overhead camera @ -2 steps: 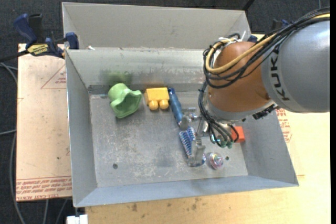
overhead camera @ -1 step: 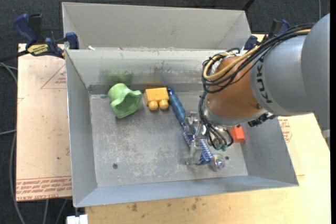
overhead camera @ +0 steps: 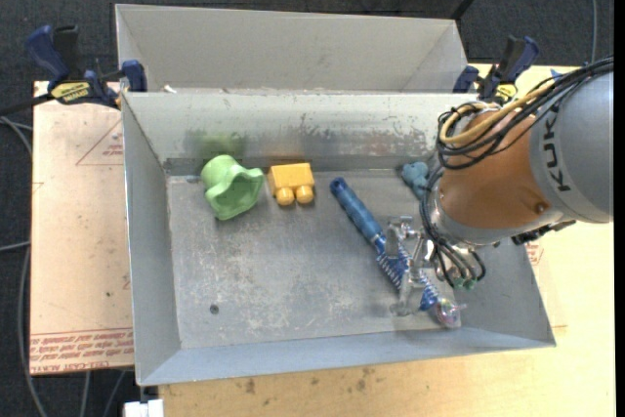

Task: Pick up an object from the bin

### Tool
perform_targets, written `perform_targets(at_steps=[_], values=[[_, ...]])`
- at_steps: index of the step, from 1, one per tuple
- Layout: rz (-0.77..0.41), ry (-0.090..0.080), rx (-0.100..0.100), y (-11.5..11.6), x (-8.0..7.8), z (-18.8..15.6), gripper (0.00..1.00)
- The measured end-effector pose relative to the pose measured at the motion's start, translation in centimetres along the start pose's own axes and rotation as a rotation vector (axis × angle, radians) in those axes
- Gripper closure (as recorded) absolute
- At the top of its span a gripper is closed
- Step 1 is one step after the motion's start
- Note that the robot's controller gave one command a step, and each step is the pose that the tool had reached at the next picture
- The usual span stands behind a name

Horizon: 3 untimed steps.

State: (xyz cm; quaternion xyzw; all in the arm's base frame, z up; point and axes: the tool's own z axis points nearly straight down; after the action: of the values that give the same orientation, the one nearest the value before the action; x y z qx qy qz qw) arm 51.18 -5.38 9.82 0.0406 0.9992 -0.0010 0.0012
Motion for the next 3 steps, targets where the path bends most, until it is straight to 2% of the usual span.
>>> perform_targets(at_steps=[1, 2, 3], values=[[0.209, -0.008, -0.005, -2.5, -0.6, 2.5, 0.0], [-0.049, -0.01, -0.003, -4.9, -0.3, 2.5, 0.0], [-0.524, -0.004, -0.003, -3.7, 0.3, 2.7, 0.0]])
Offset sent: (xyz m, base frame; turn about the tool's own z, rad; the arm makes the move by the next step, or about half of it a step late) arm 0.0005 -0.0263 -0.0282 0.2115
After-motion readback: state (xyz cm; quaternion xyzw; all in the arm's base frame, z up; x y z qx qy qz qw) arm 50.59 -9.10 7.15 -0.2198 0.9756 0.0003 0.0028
